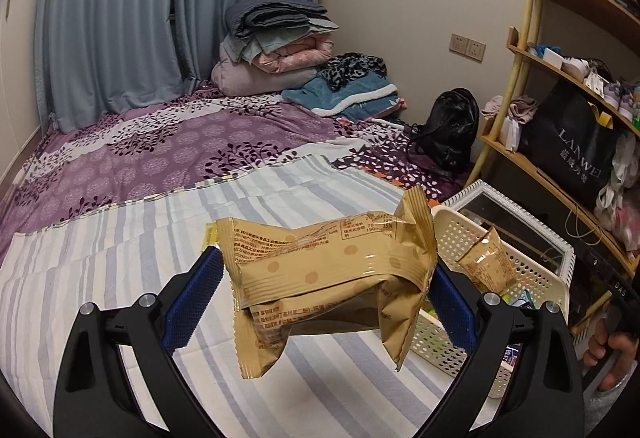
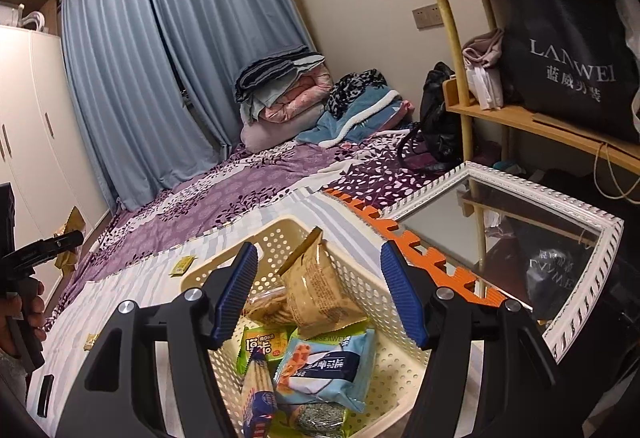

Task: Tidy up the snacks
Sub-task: 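Lower the gold-wrapped pastry into the basket and open the left gripper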

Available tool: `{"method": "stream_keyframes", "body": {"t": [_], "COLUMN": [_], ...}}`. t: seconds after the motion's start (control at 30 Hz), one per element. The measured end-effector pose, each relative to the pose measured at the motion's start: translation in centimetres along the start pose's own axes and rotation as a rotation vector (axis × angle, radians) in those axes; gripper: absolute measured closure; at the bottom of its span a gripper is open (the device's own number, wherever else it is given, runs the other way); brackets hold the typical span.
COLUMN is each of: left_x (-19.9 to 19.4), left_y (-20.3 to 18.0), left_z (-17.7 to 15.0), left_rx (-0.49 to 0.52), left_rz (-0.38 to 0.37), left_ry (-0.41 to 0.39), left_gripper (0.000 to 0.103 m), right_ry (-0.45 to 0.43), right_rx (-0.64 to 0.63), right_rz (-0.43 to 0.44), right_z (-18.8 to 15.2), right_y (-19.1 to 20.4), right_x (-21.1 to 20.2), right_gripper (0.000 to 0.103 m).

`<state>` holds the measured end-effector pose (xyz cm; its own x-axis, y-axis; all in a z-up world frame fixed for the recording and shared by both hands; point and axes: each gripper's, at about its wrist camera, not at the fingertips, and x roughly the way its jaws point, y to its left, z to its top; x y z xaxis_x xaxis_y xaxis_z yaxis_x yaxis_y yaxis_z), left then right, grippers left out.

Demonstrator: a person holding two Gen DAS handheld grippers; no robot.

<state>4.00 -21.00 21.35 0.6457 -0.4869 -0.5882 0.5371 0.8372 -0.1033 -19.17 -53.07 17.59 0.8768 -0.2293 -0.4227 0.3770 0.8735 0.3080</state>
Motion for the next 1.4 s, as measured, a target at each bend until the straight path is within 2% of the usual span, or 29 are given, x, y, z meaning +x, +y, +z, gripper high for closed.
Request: {"method": "stream_keyframes", "body": {"t": [0.03,0.2,0.5,0.87,0.93,1.4], "left_x": [0.2,1.1,2.5,3.5,3.6,4.5], "left_y": [-0.4,-2.7,-7.1,-11.6,-12.3,-14.9], "left_z": [0.1,0.2,0.3,0.3,0.3,-0.2], "left_rx": [0.007,0.043,0.120,0.192,0.201,0.239], "left_rz": [-0.005,-0.037,-0.106,-0.184,-0.194,-0.246], "left_ry": [0.003,0.018,0.041,0.056,0.059,0.085], "left_gripper": [0.005,0.005,0.005,0.005,0.005,0.005], "right_ry": [-0.005,-0.012,-0.020,-0.035,-0.038,-0.027], "right_rx": [0.004,0.017,0.056,0.090,0.100,0.120], "right_rz": [-0.003,-0.018,-0.041,-0.073,-0.082,-0.112], "right_z": [-0.1,-0.3,-0.8,-1.2,-1.3,-1.5], "right_y": [-0.1,-0.9,-2.5,-3.8,-4.1,-5.0], "right_x": [-0.1,-0.3,-0.8,-1.7,-1.8,-1.7], "right_gripper": [0.028,0.023,0.021,0.010,0.005,0.005]}}
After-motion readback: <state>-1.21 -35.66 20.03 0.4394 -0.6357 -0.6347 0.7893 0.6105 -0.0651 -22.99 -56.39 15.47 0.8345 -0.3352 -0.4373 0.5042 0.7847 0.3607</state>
